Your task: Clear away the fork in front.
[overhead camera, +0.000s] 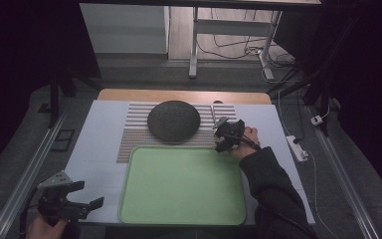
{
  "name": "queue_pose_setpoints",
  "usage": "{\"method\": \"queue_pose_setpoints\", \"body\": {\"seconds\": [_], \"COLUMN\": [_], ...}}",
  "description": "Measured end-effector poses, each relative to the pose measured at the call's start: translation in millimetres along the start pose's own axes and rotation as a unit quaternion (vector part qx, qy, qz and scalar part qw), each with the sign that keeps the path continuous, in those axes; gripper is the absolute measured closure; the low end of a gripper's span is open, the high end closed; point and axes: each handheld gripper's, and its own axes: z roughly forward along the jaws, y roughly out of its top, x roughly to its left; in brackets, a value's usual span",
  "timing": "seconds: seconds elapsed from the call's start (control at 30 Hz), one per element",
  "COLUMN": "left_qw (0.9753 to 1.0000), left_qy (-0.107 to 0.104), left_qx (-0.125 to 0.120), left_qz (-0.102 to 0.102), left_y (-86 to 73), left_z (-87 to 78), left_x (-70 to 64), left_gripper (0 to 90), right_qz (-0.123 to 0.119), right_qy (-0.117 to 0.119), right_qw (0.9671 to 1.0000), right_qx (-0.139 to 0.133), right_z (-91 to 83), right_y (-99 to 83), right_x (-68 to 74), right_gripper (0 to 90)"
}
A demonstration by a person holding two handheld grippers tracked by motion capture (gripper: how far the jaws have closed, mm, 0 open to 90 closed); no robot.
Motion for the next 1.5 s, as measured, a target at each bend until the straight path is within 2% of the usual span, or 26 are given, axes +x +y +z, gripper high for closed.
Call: {"method": "queue_pose_setpoints", "body": {"seconds": [0.1, 0.23, 0.33, 0.37, 0.43, 0.5, 0.57, 0.6, 0.67, 0.7, 0.77, 0.8, 0.83, 0.87, 1.1, 1.2, 1.23, 1.33, 1.37, 1.4, 1.5], "left_qw": [1.0000, 1.0000, 1.0000, 1.0000, 1.0000, 1.0000, 1.0000, 1.0000, 1.0000, 1.0000, 1.0000, 1.0000, 1.0000, 1.0000, 1.0000, 1.0000, 1.0000, 1.0000, 1.0000, 1.0000, 1.0000], "left_qy": [0.000, 0.001, 0.000, 0.000, 0.001, 0.001, 0.000, 0.001, 0.001, 0.001, 0.001, 0.000, 0.000, 0.000, 0.001, 0.001, 0.001, 0.001, 0.001, 0.001, 0.001], "left_qx": [0.000, 0.001, 0.001, 0.001, 0.001, 0.001, 0.001, 0.001, 0.001, 0.001, 0.001, 0.001, 0.000, 0.000, 0.001, 0.001, 0.001, 0.000, 0.000, 0.000, 0.000], "left_qz": [0.000, 0.000, 0.001, 0.001, 0.001, 0.001, 0.001, 0.001, 0.001, 0.001, 0.002, 0.002, 0.001, 0.001, 0.002, 0.002, 0.002, 0.002, 0.002, 0.002, 0.002], "left_y": [0.0, 0.0, 0.0, 0.0, 0.0, 0.0, 0.1, 0.0, 0.0, 0.0, 0.0, 0.0, -0.1, -0.1, 0.0, 0.0, -0.1, -0.1, -0.1, -0.1, -0.1], "left_z": [0.0, 0.1, 0.1, 0.2, 0.2, 0.2, 0.2, 0.2, 0.2, 0.2, 0.1, 0.0, -0.1, -0.1, -0.1, -0.1, -0.1, -0.3, -0.3, -0.3, -0.2], "left_x": [0.0, -0.2, -0.2, -0.2, -0.3, -0.3, -0.2, -0.3, -0.3, -0.3, -0.4, -0.3, -0.2, -0.2, -0.4, -0.4, -0.4, -0.5, -0.5, -0.5, -0.5], "left_gripper": [0.0, 0.0, 0.0, 0.0, 0.0, 0.0, 0.0, 0.1, 0.1, 0.1, 0.1, 0.1, 0.1, 0.1, 0.1, 0.1, 0.1, 0.1, 0.1, 0.1, 0.1], "right_qz": [-0.024, -0.062, -0.089, -0.099, -0.102, -0.124, -0.128, -0.148, -0.151, -0.165, -0.181, -0.183, -0.190, -0.193, -0.189, -0.167, -0.163, -0.148, -0.137, -0.135, -0.110], "right_qy": [0.002, -0.009, -0.004, 0.002, 0.002, 0.000, 0.003, -0.003, -0.001, -0.004, -0.009, -0.021, -0.017, -0.029, -0.039, -0.026, -0.022, -0.032, -0.024, -0.028, -0.018], "right_qw": [0.9997, 0.9980, 0.9960, 0.9951, 0.9947, 0.9923, 0.9918, 0.9889, 0.9885, 0.9862, 0.9833, 0.9829, 0.9816, 0.9807, 0.9811, 0.9856, 0.9864, 0.9883, 0.9900, 0.9900, 0.9929], "right_qx": [0.005, 0.006, 0.010, 0.006, 0.007, 0.006, 0.008, 0.012, 0.010, 0.011, 0.011, 0.010, 0.009, 0.011, 0.007, -0.002, -0.007, -0.018, -0.026, -0.030, -0.041], "right_z": [4.5, 8.9, 10.6, 11.5, 11.6, 13.5, 14.6, 16.0, 16.8, 17.2, 16.8, 16.3, 16.2, 15.0, 12.0, 8.2, 6.6, 1.1, -0.5, -2.3, -7.3], "right_y": [3.2, 6.7, 8.6, 9.4, 9.9, 11.2, 11.5, 11.6, 11.3, 10.7, 10.1, 9.7, 9.4, 9.6, 9.4, 10.5, 10.8, 10.6, 10.3, 9.9, 8.1], "right_x": [2.5, 7.9, 11.3, 12.4, 13.9, 16.5, 17.3, 18.4, 19.3, 20.1, 20.2, 21.8, 21.0, 21.3, 19.0, 15.6, 14.5, 12.9, 12.0, 10.4, 7.6], "right_gripper": [23.9, 38.6, 48.6, 55.3, 56.8, 62.2, 64.0, 68.5, 70.4, 75.9, 79.5, 81.4, 84.1, 85.8, 89.4, 89.7, 89.7, 89.8, 89.8, 89.8, 89.8]}}
